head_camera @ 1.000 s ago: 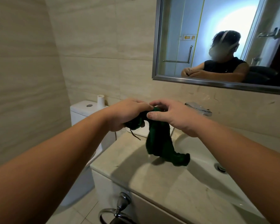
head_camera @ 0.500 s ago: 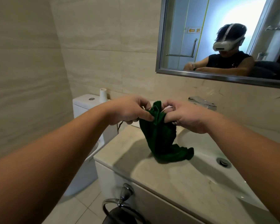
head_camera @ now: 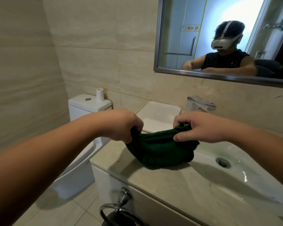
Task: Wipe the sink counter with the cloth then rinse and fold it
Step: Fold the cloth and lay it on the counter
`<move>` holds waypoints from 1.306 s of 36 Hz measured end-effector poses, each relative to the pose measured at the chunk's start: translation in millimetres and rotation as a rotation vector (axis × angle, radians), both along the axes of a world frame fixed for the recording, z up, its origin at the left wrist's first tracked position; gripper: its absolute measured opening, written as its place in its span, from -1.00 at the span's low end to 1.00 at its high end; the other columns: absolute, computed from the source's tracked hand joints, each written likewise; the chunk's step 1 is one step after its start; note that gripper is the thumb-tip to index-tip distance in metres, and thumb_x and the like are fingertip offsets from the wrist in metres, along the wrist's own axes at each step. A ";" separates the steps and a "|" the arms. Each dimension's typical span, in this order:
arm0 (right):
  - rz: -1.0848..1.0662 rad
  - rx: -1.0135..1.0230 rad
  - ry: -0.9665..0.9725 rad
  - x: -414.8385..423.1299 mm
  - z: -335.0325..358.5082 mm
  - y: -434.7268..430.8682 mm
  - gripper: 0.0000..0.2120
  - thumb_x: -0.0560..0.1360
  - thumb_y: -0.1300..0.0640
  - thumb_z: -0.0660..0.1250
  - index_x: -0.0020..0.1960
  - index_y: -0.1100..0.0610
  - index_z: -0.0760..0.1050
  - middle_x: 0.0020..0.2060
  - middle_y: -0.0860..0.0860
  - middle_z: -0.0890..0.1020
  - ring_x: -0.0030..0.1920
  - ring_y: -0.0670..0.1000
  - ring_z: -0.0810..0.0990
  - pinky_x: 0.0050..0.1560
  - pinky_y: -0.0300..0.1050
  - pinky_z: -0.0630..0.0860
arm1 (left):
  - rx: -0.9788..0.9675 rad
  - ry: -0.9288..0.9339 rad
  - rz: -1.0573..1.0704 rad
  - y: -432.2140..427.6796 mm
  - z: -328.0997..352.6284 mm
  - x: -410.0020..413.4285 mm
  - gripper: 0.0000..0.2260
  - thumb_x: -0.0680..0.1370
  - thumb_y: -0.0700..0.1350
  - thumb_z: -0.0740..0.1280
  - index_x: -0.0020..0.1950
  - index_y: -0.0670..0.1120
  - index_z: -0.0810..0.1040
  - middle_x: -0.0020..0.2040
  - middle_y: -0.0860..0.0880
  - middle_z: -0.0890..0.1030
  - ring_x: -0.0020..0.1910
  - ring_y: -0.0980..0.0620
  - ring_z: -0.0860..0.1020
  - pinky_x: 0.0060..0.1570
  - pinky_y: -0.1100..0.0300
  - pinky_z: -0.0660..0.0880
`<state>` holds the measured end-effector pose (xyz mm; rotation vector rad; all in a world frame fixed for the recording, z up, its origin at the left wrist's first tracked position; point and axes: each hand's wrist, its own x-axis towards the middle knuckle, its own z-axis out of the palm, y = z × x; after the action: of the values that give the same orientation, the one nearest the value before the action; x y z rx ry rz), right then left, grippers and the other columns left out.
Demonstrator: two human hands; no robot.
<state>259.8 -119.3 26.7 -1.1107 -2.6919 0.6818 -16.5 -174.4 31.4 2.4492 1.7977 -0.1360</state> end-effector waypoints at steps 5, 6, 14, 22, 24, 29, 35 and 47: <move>-0.049 0.001 -0.003 11.5 -4.8 4.7 -0.84 0.55 -0.21 0.40 -0.07 -0.15 0.55 -0.15 -0.06 0.68 -0.12 0.01 0.68 -0.03 0.22 0.65 | -0.082 0.052 0.044 2.6 -6.0 -11.7 -0.84 0.54 -0.15 0.43 0.08 0.04 0.61 -0.08 0.03 0.62 -0.15 0.04 0.60 -0.32 0.21 0.46; -0.068 -0.003 0.004 12.7 -4.8 5.8 -0.85 0.55 -0.20 0.41 -0.10 -0.17 0.53 -0.17 -0.06 0.67 -0.14 0.01 0.68 -0.05 0.22 0.65 | -0.091 0.041 0.053 3.4 -6.7 -14.1 -0.84 0.53 -0.14 0.43 0.08 0.06 0.60 -0.09 0.05 0.62 -0.14 0.05 0.60 -0.28 0.18 0.49; 0.010 -0.091 -0.088 17.1 2.3 13.6 -0.82 0.55 0.03 0.48 0.01 -0.17 0.49 -0.13 -0.11 0.66 -0.15 -0.04 0.66 -0.15 -0.08 0.66 | -0.051 0.316 -0.022 11.6 -10.9 -13.9 -0.86 0.59 -0.17 0.38 -0.05 0.07 0.50 -0.19 0.08 0.53 -0.28 0.14 0.43 -0.36 0.24 0.29; -0.188 0.267 -0.177 3.5 35.0 58.9 -0.94 0.62 0.09 0.39 0.01 0.04 0.62 -0.15 -0.02 0.67 -0.10 0.05 0.67 -0.15 -0.10 0.60 | 0.222 0.216 0.122 49.2 24.4 -24.1 -0.94 0.63 -0.11 0.35 0.00 -0.01 0.63 -0.18 0.05 0.58 -0.21 0.08 0.53 -0.26 0.18 0.43; -0.307 0.414 -0.031 0.9 50.1 73.6 -0.93 0.64 0.07 0.37 0.02 0.05 0.61 -0.16 0.00 0.63 -0.06 0.12 0.63 -0.06 0.03 0.56 | 0.431 0.162 0.187 62.6 40.2 -30.9 -0.94 0.63 -0.10 0.35 0.05 -0.03 0.62 -0.17 0.03 0.55 -0.17 0.01 0.53 -0.22 0.11 0.44; -0.344 0.673 0.247 6.4 101.0 80.0 -0.86 0.65 0.05 0.35 0.13 0.06 0.65 -0.09 0.04 0.67 -0.06 0.13 0.63 -0.02 0.07 0.55 | 0.769 0.152 0.200 73.2 88.8 -40.5 -0.87 0.63 -0.11 0.37 0.15 -0.10 0.58 -0.09 -0.10 0.49 -0.13 -0.16 0.54 -0.22 -0.01 0.51; -0.090 0.644 0.076 15.9 105.3 41.7 -0.83 0.57 0.07 0.47 0.16 -0.02 0.70 -0.05 -0.11 0.72 -0.05 -0.14 0.62 0.02 -0.24 0.52 | 0.651 0.281 -0.029 34.5 84.8 -38.5 -0.90 0.64 -0.05 0.33 0.14 0.04 0.58 -0.09 0.07 0.49 -0.15 0.07 0.51 -0.32 0.25 0.36; 0.222 -0.009 -0.583 14.3 -37.3 -43.1 -0.81 0.64 -0.01 0.34 0.22 -0.12 0.65 -0.03 -0.18 0.68 -0.03 -0.18 0.63 0.13 -0.14 0.59 | -0.182 0.384 -0.108 -48.0 -52.8 -25.5 -0.76 0.62 -0.12 0.34 0.26 0.08 0.61 0.04 0.07 0.62 0.00 0.06 0.60 0.05 0.11 0.62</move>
<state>274.1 -162.4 -10.6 -1.1678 -3.3430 0.4464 -42.0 -222.3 -21.4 2.5143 1.6849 -0.7902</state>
